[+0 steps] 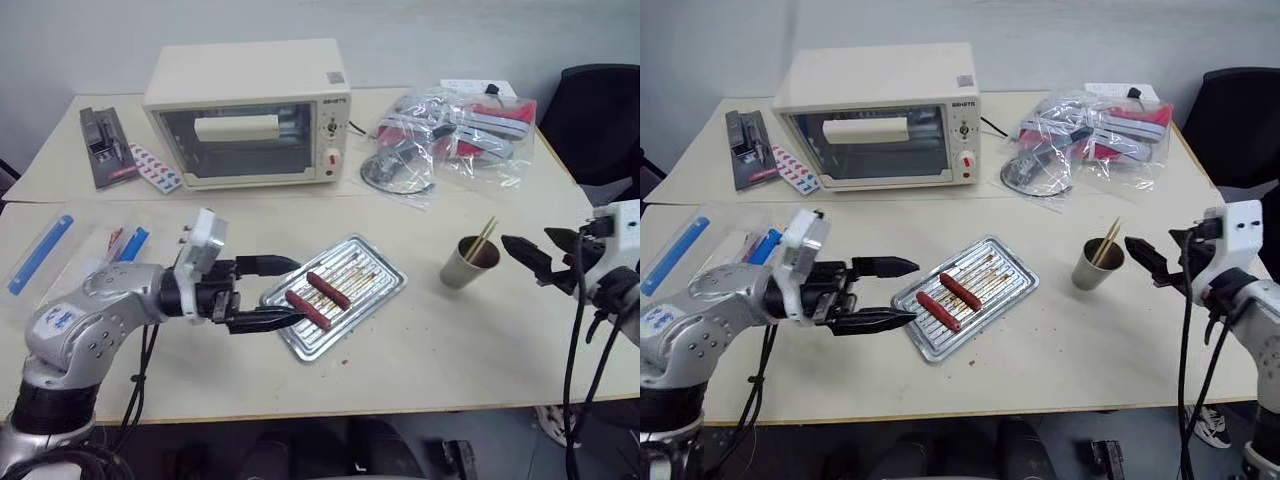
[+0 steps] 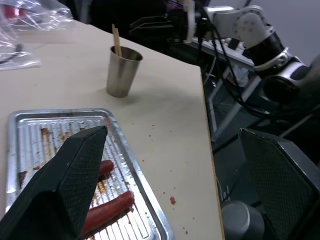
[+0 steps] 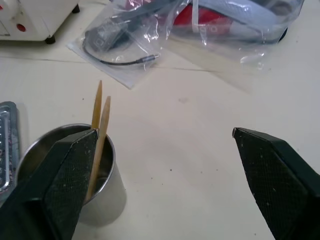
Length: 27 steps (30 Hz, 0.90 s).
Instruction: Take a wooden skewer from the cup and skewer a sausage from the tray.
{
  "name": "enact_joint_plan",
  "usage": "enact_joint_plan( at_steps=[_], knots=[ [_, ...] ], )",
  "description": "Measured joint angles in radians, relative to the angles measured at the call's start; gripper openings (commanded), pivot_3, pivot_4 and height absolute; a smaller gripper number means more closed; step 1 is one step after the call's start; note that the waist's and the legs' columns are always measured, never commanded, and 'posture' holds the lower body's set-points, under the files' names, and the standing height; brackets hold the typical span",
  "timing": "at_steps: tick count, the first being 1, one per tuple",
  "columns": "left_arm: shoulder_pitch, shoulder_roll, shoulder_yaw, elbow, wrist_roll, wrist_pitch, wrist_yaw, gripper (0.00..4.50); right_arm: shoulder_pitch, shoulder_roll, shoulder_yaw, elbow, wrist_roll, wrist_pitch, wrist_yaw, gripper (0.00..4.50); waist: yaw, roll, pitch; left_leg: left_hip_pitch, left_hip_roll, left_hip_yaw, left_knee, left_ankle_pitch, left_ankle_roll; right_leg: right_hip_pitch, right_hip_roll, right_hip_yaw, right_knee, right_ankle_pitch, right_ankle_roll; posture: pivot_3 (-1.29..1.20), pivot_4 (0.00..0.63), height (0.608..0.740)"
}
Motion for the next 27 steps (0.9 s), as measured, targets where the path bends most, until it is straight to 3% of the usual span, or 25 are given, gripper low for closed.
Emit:
enact_joint_plan(
  at_steps=[5,27],
  knots=[
    [-0.067,-0.042,-0.088,0.027,0.046,-0.014,-0.021,4.50,-0.019,0.023,0.037,0.018,-0.010,-0.008,-0.016,2.44,0.001,0.000,0.000,0.000,0.000,0.000,0.002,0.000,0.000,-0.001,0.000,0.001,0.003,0.000,0.000,0.00,0.150,0.740],
    [-0.105,-0.073,-0.106,0.049,0.097,-0.025,-0.021,4.50,-0.037,0.042,0.042,-0.055,0.048,0.038,-0.045,2.44,0.002,0.000,0.000,-0.001,0.000,0.000,0.002,0.000,0.000,-0.001,0.000,0.001,0.003,0.000,0.000,0.00,0.150,0.740]
  ],
)
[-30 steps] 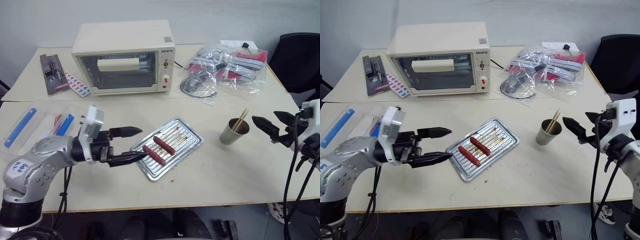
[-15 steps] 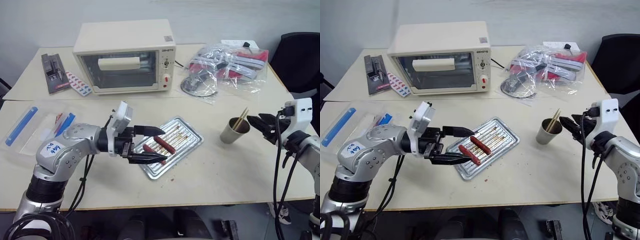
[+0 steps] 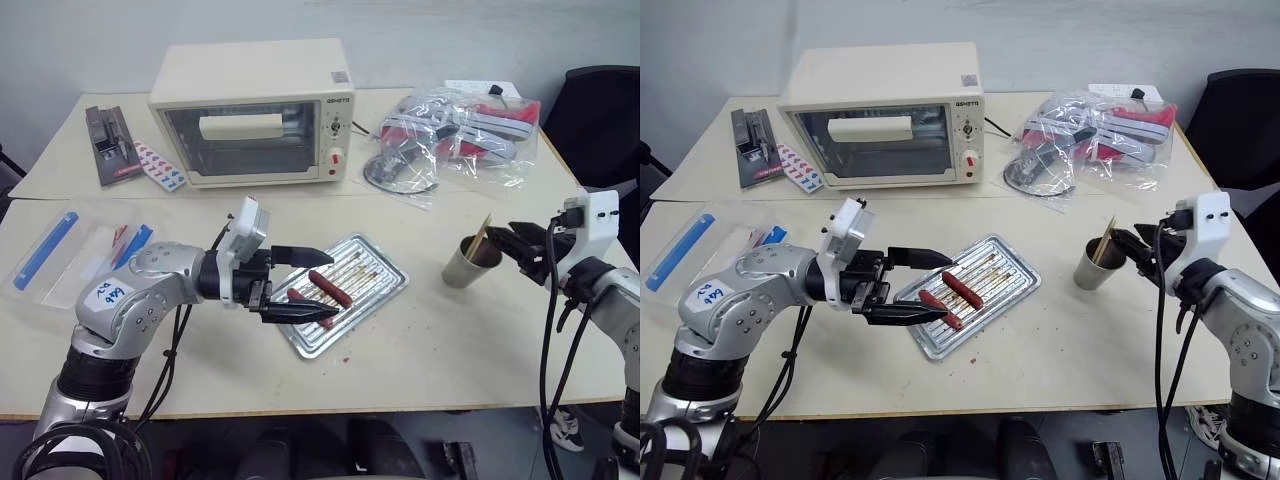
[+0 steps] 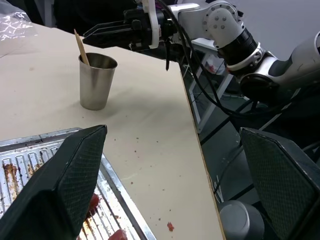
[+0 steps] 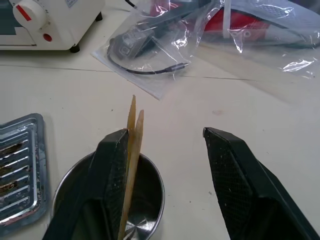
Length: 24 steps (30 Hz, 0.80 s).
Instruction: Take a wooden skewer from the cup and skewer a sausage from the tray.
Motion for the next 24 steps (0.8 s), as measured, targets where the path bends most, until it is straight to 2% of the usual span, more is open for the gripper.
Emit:
enact_joint_plan(
  at_steps=[24],
  knots=[
    [-0.045,-0.019,0.000,0.039,0.020,-0.010,-0.008,4.50,-0.031,0.000,0.035,0.058,-0.018,-0.046,-0.012,2.44,0.000,0.000,0.000,0.000,0.000,0.000,0.000,0.000,0.000,0.000,0.000,0.000,0.000,0.000,0.000,0.00,0.150,0.740]
  ],
)
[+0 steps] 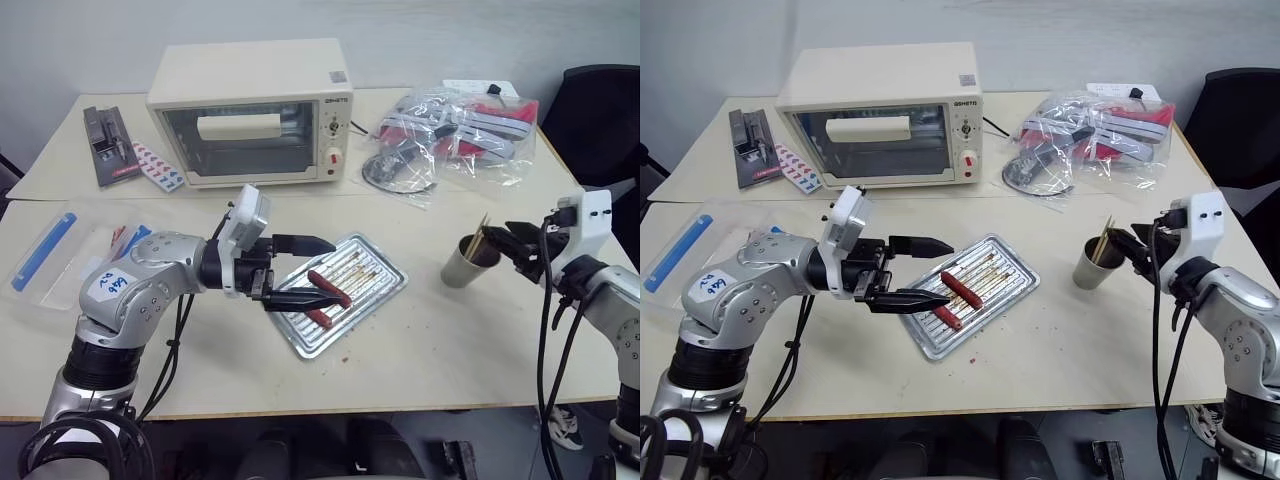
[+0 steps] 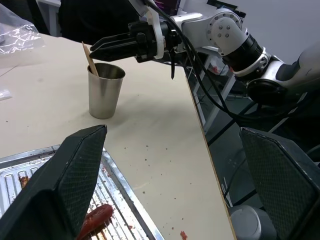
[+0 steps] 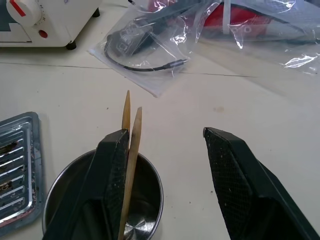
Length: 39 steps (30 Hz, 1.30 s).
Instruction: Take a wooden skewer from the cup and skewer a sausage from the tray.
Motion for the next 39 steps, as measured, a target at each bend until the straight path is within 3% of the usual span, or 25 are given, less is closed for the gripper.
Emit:
enact_joint_plan(
  at_steps=[7,10,18,25,32,36,39],
  knots=[
    [-0.005,-0.001,0.000,0.000,0.002,0.000,0.000,4.50,-0.019,0.021,0.041,0.041,-0.025,-0.024,0.001,2.44,0.000,0.000,0.000,0.000,0.000,0.000,0.000,0.000,0.000,0.000,0.000,0.000,0.000,0.000,0.000,0.00,0.150,0.740],
    [-0.008,-0.001,-0.001,0.000,0.005,-0.002,-0.001,4.50,-0.039,0.027,0.042,0.056,-0.024,-0.024,0.001,1.95,0.000,0.000,0.000,0.000,0.000,0.000,0.000,0.000,0.000,0.000,0.000,0.000,0.000,0.000,0.000,0.00,0.150,0.740],
    [-0.022,-0.002,-0.006,0.005,0.024,-0.011,-0.003,4.50,-0.045,0.052,0.039,0.055,-0.015,-0.022,0.000,0.02,0.000,0.000,0.000,0.000,0.000,0.000,0.000,0.000,0.000,0.000,0.000,0.000,0.000,0.000,0.000,0.00,0.150,0.740],
    [-0.023,-0.013,-0.011,0.020,0.038,-0.028,-0.013,4.50,-0.053,0.051,-0.002,0.026,0.028,0.022,-0.034,0.02,0.000,0.000,0.000,0.000,0.000,0.000,0.000,0.000,0.000,-0.001,0.000,0.000,0.000,0.000,0.000,0.00,0.150,0.740],
    [-0.021,-0.024,-0.015,0.045,0.070,-0.064,-0.007,4.50,-0.233,-0.036,-0.167,-0.054,0.183,0.201,-0.158,0.02,-0.001,0.000,0.000,-0.006,0.000,0.000,0.002,0.000,0.000,-0.006,0.000,-0.001,0.002,0.000,0.000,0.00,0.150,0.740],
    [0.019,-0.033,0.007,0.042,0.082,-0.085,0.037,4.50,-0.380,-0.002,-0.251,-0.046,0.322,0.345,-0.323,0.02,-0.005,0.000,0.000,-0.008,0.000,0.001,0.001,0.001,-0.001,-0.010,0.000,0.001,0.004,0.000,0.000,0.00,0.150,0.740],
    [0.049,-0.060,0.030,0.042,0.098,-0.101,0.093,4.50,-0.492,0.135,-0.314,-0.013,0.512,0.400,-0.546,0.02,-0.008,0.000,0.000,-0.009,0.001,0.000,0.002,0.002,-0.002,-0.010,0.000,0.000,0.005,0.000,0.000,0.00,0.150,0.740]
  ],
)
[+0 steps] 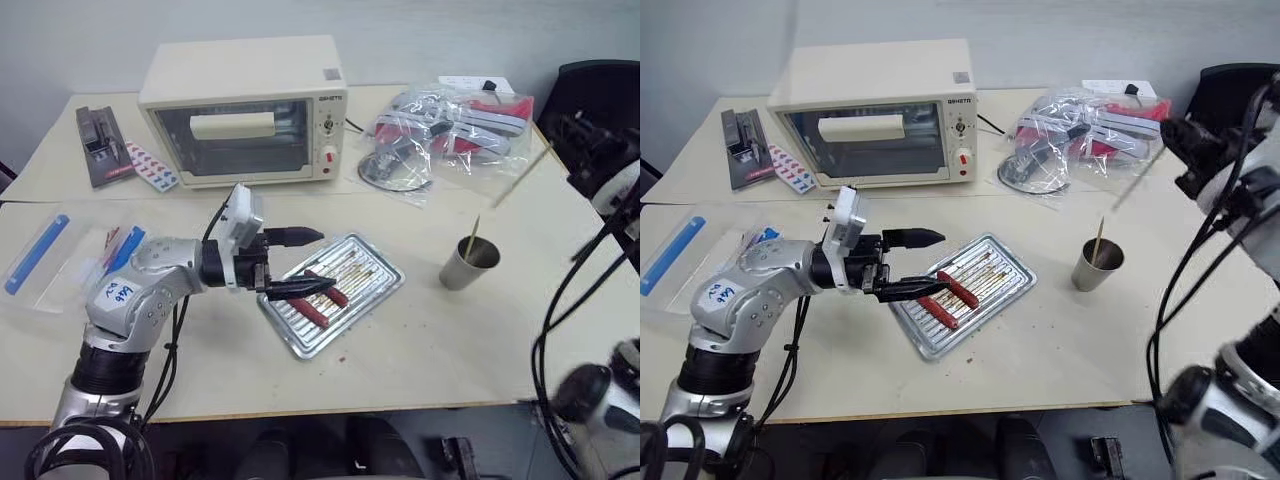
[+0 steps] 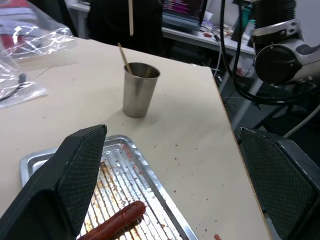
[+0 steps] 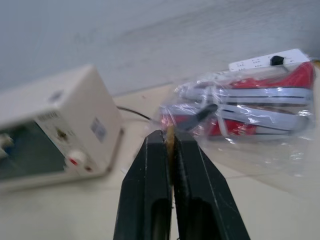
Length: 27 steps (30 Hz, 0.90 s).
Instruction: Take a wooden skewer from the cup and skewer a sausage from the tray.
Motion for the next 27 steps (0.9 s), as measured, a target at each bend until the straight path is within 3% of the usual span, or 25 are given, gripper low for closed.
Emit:
enact_joint_plan(
  at_steps=[5,8,12,21,27],
  knots=[
    [-0.010,-0.095,0.001,0.007,0.049,-0.056,0.092,4.50,-0.001,0.210,0.118,0.051,0.399,-0.081,-0.405,0.02,0.001,0.000,0.000,-0.003,0.000,0.001,0.000,0.001,0.001,-0.003,-0.001,0.000,0.003,0.000,0.000,0.00,0.150,0.740],
    [-0.042,-0.165,-0.028,0.045,0.095,-0.102,0.135,4.50,0.026,0.250,0.252,0.060,0.610,-0.207,-0.589,0.02,0.004,0.000,0.000,-0.005,-0.001,0.000,0.001,0.001,0.001,-0.004,-0.001,-0.001,0.002,0.000,0.000,0.00,0.150,0.740],
    [-0.049,-0.240,-0.040,0.094,0.142,-0.150,0.189,4.50,0.030,0.263,0.321,0.060,0.723,-0.338,-0.687,0.02,-0.003,0.000,0.000,-0.005,-0.001,0.001,0.001,0.001,0.002,-0.004,-0.002,-0.001,0.002,0.000,0.001,0.00,0.150,0.740],
    [-0.023,-0.367,-0.045,0.109,0.208,-0.228,0.328,2.47,0.038,0.241,0.447,0.045,0.790,-0.511,-0.730,0.00,-0.023,0.000,0.000,-0.005,0.000,0.001,0.000,0.001,0.002,-0.004,-0.001,-0.001,0.002,0.000,0.001,0.00,0.150,0.740],
    [0.004,-0.419,-0.048,0.035,0.212,-0.235,0.402,2.47,0.060,0.245,0.509,0.034,0.775,-0.590,-0.727,0.00,-0.021,0.000,0.000,-0.006,0.000,0.001,0.000,0.001,0.002,-0.004,-0.001,-0.001,0.002,0.000,0.001,0.00,0.150,0.740]
  ],
)
